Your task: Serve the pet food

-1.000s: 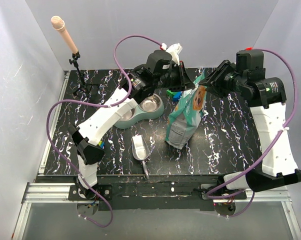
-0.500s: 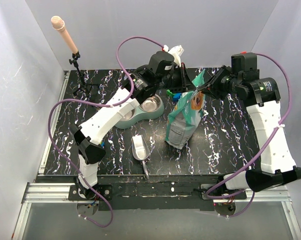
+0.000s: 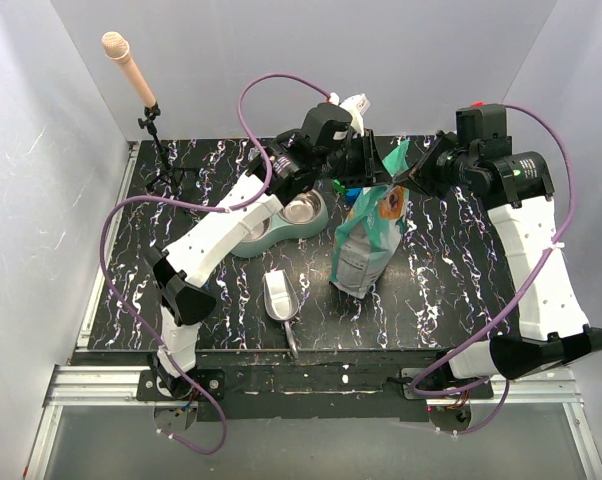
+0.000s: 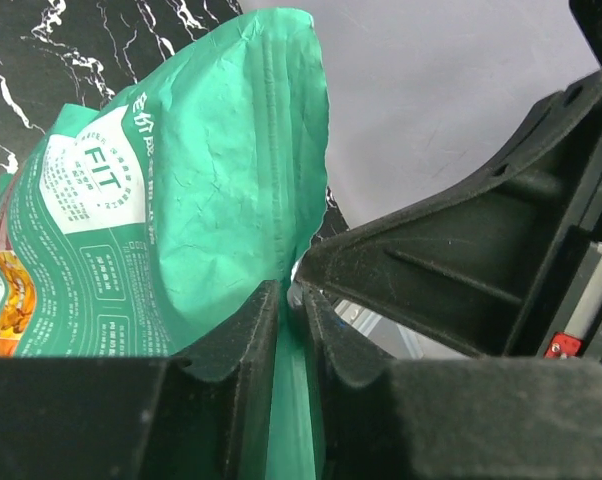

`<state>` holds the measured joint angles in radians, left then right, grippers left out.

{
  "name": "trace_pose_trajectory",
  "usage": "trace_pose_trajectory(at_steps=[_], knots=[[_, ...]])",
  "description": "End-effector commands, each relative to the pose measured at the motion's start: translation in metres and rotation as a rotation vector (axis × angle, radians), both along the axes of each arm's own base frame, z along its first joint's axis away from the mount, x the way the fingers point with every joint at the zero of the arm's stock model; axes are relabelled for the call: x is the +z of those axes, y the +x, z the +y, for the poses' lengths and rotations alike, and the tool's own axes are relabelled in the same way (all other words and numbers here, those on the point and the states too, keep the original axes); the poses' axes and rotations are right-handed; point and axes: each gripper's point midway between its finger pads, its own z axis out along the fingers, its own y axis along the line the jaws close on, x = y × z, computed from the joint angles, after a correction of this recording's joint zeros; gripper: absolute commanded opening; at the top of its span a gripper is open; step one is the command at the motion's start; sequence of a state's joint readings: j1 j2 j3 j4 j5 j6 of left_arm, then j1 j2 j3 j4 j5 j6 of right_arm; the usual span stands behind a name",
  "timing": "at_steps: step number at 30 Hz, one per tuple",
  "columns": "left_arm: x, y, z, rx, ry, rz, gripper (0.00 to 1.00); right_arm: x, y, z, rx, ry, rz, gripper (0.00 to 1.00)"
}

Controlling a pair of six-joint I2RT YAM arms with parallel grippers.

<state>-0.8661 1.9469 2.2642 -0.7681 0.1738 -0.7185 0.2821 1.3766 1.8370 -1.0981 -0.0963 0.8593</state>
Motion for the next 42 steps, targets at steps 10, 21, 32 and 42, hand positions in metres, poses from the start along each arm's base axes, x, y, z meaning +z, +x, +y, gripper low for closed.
trace_pose_trajectory(at_steps=[10, 21, 32, 42], knots=[[0.005, -0.003, 0.011, 0.000, 0.043, -0.021, 0.25, 0.033, 0.006, 0.016, 0.076, 0.065, -0.161, 0.01], [-0.010, 0.011, 0.012, 0.047, 0.127, -0.018, 0.00, 0.009, 0.003, 0.012, 0.043, -0.040, -0.087, 0.01], [-0.001, -0.003, -0.005, -0.045, 0.059, -0.020, 0.17, 0.020, 0.004, 0.022, 0.068, -0.003, -0.152, 0.01], [-0.001, -0.015, 0.001, -0.077, 0.060, 0.002, 0.29, 0.042, 0.009, 0.029, 0.044, 0.086, -0.185, 0.01]])
